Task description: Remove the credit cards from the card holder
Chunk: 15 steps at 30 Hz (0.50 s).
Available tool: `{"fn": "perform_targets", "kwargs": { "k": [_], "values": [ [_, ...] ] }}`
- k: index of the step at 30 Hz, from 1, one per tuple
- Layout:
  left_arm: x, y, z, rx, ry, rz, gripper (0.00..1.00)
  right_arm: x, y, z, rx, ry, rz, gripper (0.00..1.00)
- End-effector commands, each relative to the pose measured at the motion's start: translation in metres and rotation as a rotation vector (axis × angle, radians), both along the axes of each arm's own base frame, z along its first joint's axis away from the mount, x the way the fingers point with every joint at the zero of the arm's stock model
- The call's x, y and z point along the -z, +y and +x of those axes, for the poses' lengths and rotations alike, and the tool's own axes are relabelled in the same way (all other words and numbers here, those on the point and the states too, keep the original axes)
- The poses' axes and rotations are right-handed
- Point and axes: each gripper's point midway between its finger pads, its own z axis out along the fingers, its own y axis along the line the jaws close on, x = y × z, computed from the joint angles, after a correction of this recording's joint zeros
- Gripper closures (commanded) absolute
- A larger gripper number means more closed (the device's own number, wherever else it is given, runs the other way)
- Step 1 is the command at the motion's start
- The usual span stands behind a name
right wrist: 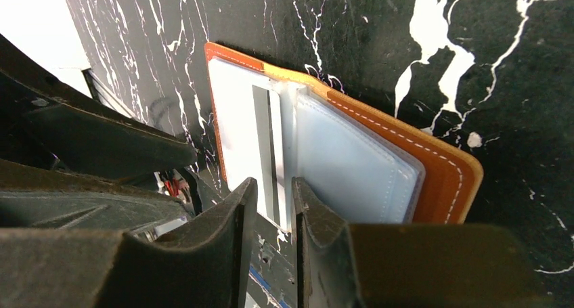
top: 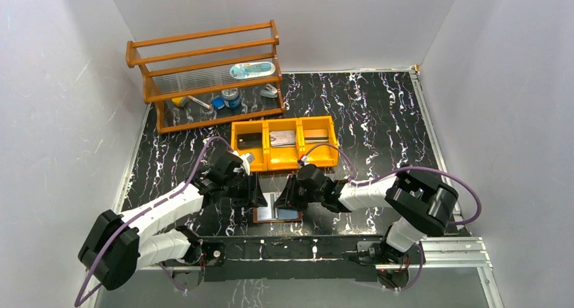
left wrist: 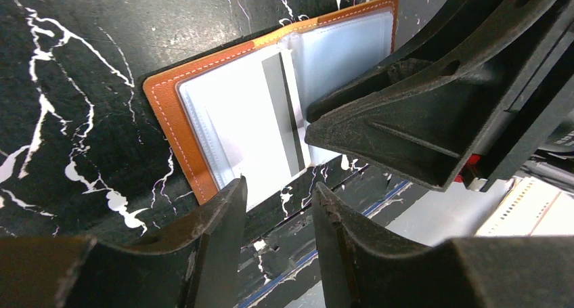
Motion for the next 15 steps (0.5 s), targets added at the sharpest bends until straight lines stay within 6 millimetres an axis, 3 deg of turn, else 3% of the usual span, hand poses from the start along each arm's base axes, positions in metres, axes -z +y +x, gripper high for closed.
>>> {"fn": "perform_targets", "kwargs": {
  "k": [1,15],
  "values": [
    [-0.005,-0.01,0.004,0.04,-0.031,0.004,0.62,0.013,-0.007,-0.002,0.013,0.014,-0.028,0.67],
    [0.04,0.007,-0.005,0.004,0.027,0.141,0.71,0.015,-0.004,-0.004,-0.003,0.026,-0.009,0.7]
  ]
}}
